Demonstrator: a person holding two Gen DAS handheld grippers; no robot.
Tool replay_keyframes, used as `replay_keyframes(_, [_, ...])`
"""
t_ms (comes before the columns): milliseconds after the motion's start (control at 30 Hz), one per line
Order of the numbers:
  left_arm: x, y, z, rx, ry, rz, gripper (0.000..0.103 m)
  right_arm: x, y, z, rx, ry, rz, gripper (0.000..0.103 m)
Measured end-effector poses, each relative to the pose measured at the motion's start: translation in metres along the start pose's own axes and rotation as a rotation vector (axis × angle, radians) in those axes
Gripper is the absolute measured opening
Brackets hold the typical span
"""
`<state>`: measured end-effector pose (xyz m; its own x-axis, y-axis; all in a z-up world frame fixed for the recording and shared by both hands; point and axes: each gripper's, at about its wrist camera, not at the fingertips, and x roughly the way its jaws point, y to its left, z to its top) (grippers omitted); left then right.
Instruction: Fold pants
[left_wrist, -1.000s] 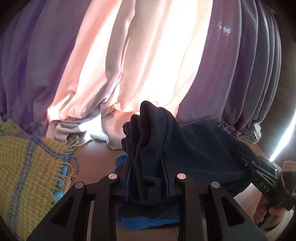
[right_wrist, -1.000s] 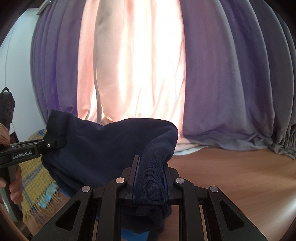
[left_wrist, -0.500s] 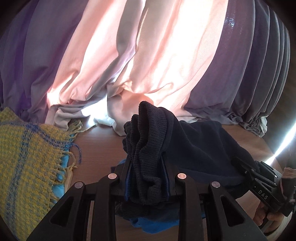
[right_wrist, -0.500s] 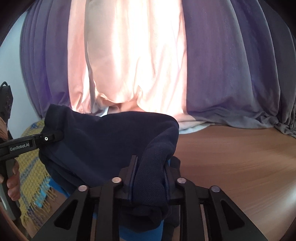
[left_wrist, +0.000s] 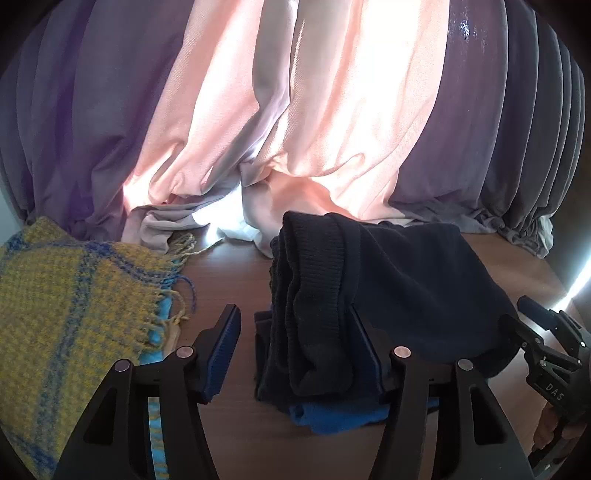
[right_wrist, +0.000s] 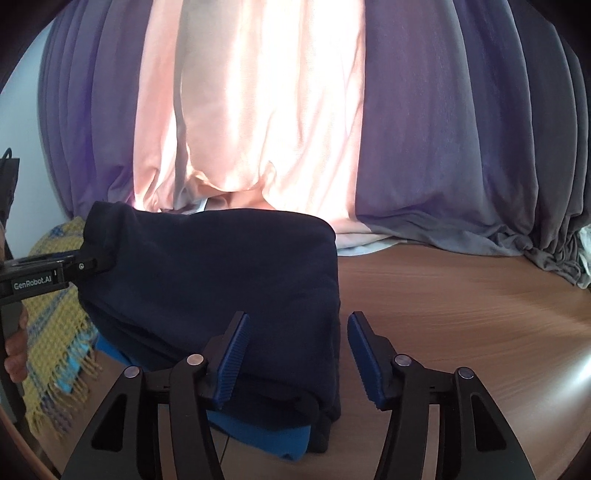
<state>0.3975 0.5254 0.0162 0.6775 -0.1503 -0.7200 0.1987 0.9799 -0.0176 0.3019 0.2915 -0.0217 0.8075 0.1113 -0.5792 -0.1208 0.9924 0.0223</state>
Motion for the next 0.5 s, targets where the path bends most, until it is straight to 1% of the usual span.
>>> replay_keyframes(67, [-0.007,-0.002,-0.001,0.021,-0.004,0.025,0.062,-0.005,0.002,-0.001,-0.009,-0.005,0.0,0.056])
replay_keyframes(133, [-0.011,-0.003,-0.003,0.034,-0.008,0.032,0.065,-0.008,0.003,-0.003,-0.023,-0.003,-0.006,0.056])
replay_keyframes(267, [-0.024,-0.006,-0.002,0.06,-0.028,0.056,0.065,-0.012,0.001,-0.008,-0.006,0.012,0.002,0.056])
replay_keyframes(333, [-0.033,-0.008,0.001,0.067,-0.054,0.069,0.065,-0.014,0.0,-0.008,-0.001,0.007,0.011,0.056])
replay_keyframes(367, [-0.04,-0.011,0.002,0.076,-0.079,0.076,0.065,-0.015,0.0,-0.007,-0.001,0.002,0.013,0.056])
replay_keyframes(467, [-0.054,-0.019,0.011,0.115,-0.156,0.043,0.065,-0.02,0.0,-0.007,0.003,-0.013,0.023,0.056])
replay_keyframes(500, [-0.053,-0.021,0.014,0.127,-0.161,0.034,0.063,-0.021,0.0,-0.007,0.009,-0.017,0.023,0.056])
